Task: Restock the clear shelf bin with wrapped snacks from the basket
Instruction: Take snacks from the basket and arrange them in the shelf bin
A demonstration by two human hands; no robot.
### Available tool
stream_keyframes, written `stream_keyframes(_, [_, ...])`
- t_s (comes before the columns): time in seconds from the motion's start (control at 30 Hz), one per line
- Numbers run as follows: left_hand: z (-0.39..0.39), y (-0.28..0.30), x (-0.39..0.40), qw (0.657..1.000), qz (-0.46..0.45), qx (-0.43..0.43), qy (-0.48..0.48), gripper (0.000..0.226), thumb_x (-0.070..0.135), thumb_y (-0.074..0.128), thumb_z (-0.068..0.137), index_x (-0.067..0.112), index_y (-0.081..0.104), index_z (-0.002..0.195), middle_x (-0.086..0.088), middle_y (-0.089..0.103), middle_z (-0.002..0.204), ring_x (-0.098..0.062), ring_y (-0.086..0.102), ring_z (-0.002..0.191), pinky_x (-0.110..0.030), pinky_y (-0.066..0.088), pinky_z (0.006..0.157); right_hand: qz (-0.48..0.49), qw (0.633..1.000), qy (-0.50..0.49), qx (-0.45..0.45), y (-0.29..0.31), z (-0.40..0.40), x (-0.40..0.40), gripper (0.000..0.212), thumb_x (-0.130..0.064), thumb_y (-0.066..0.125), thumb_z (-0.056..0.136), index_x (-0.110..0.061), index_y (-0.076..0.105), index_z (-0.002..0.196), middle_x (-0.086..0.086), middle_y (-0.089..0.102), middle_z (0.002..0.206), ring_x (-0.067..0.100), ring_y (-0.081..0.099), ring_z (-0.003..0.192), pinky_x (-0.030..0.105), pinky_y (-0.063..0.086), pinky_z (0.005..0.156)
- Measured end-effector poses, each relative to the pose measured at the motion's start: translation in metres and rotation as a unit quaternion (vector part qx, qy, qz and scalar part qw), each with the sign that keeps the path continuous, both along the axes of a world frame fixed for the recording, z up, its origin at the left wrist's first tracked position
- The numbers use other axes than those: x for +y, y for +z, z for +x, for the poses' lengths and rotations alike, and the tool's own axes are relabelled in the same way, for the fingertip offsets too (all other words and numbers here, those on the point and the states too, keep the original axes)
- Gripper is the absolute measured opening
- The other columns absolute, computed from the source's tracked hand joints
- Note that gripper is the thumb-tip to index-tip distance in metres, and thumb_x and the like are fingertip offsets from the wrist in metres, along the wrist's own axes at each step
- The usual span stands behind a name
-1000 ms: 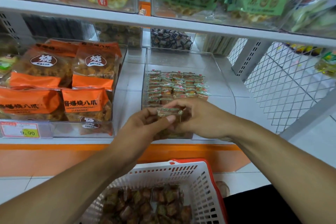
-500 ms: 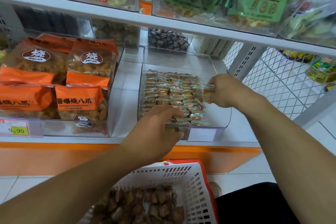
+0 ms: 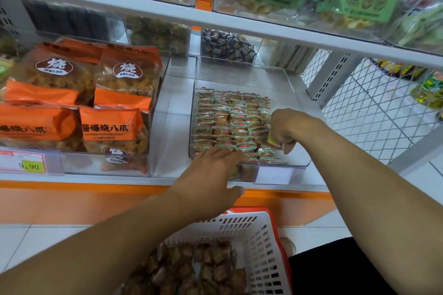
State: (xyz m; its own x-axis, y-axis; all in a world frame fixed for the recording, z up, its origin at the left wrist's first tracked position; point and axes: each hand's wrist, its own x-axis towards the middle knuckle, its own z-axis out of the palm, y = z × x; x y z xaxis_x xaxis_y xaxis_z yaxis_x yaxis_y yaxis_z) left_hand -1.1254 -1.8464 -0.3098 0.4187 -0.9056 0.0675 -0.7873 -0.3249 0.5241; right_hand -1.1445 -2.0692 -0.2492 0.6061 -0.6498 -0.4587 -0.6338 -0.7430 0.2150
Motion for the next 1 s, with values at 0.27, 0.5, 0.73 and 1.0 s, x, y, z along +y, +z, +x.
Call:
stream_keyframes(0.27, [0.003,-0.001,0.001,1.0,0.011,-0.001,-0.013,0.059,0.043,0.064,0.09,0.039,0.04,0.144,0.008,0.048,0.148,-0.018,0.036,0.137,-0.039,0.03,0.116,-0.134,0.987,0.039,-0.083,0.004,-0.005,0.009,0.017,-0.001,0.065,0.082,-0.01,0.059,0.095,0.008,0.061,0.09,0.029,0.067,0.098,0.031,0.042,0.069])
stream_keyframes(0.5, [0.004,0.001,0.003,0.999,0.028,-0.002,-0.024,0.064,0.042,0.063,0.09,0.039,0.034,0.148,0.005,0.048,0.148,-0.019,0.034,0.138,-0.038,0.026,0.115,-0.2,0.973,0.087,-0.082,-0.024,-0.002,0.01,0.031,-0.003,0.054,0.089,-0.009,0.063,0.119,0.01,0.064,0.119,0.031,0.063,0.109,0.034,0.044,0.076])
stream_keyframes(0.73, [0.007,0.002,0.004,0.998,0.043,-0.011,-0.044,0.068,0.04,0.061,0.091,0.038,0.029,0.151,0.005,0.044,0.15,-0.02,0.032,0.14,-0.04,0.026,0.118,-0.196,0.968,0.109,-0.112,-0.043,-0.004,0.012,0.034,0.001,0.051,0.091,-0.006,0.056,0.124,0.014,0.062,0.12,0.033,0.063,0.107,0.037,0.046,0.078])
stream_keyframes(1.0, [0.009,-0.003,0.002,0.997,0.045,-0.024,-0.05,0.07,0.044,0.061,0.091,0.041,0.027,0.151,0.008,0.044,0.15,-0.02,0.038,0.137,-0.04,0.028,0.117,-0.079,0.989,0.107,-0.069,0.001,-0.016,0.005,0.011,0.007,0.055,0.085,-0.004,0.058,0.087,0.012,0.061,0.087,0.024,0.053,0.069,0.028,0.039,0.057])
